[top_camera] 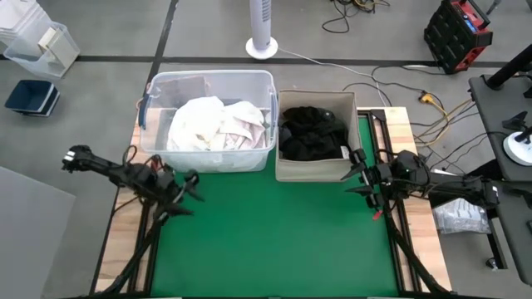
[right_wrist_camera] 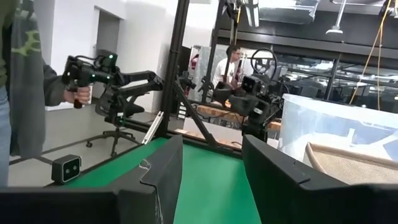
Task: Sort clothes
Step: Return to Home Position
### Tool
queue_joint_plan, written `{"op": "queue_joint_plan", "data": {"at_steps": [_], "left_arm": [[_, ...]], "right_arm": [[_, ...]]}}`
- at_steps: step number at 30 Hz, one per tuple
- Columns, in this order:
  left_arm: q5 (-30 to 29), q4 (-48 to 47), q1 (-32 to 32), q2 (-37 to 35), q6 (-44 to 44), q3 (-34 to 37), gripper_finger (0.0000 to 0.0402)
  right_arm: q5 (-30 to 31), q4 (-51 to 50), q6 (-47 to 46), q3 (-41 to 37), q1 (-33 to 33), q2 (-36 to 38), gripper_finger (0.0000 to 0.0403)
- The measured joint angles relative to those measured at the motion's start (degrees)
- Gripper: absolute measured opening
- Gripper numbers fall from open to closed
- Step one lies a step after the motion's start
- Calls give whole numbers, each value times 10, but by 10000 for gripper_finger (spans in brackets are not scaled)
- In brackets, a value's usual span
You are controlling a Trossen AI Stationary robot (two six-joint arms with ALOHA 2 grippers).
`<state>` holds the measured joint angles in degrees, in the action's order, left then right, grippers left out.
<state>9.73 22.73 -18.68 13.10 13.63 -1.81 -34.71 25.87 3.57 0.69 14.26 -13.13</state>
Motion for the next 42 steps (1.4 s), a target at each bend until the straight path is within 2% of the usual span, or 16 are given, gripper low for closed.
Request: {"op": "queue_joint_plan", "data": {"at_steps": [3,7,10,13,26,30,33,36,40,42], "left_arm": [[-117,-37,0,0,-35,-8,204],[-280,-42,0,1,-137,0,204],[-358,-50,-1,4,-203,5,204],[-382,-64,-1,4,-246,5,204],[-349,-64,0,22,-204,0,204],[-337,-52,0,29,-94,-3,204],[-326,-48,0,33,-64,-2,204],[-260,-48,0,35,-17,-7,204],[-122,-47,0,35,-14,-10,204],[-91,-47,0,35,-4,-10,204]], "right_arm": [[2,2,-2,0,0,0,154],[2,3,1,0,0,0,150],[2,4,0,0,0,0,148],[2,6,-7,0,0,0,151],[2,6,-10,0,0,-1,172],[2,13,-62,0,0,-1,174],[1,12,-67,0,0,-1,170],[-1,8,-52,0,0,-1,165],[-2,7,-50,0,0,0,158],[-2,7,-49,0,0,0,154]]}}
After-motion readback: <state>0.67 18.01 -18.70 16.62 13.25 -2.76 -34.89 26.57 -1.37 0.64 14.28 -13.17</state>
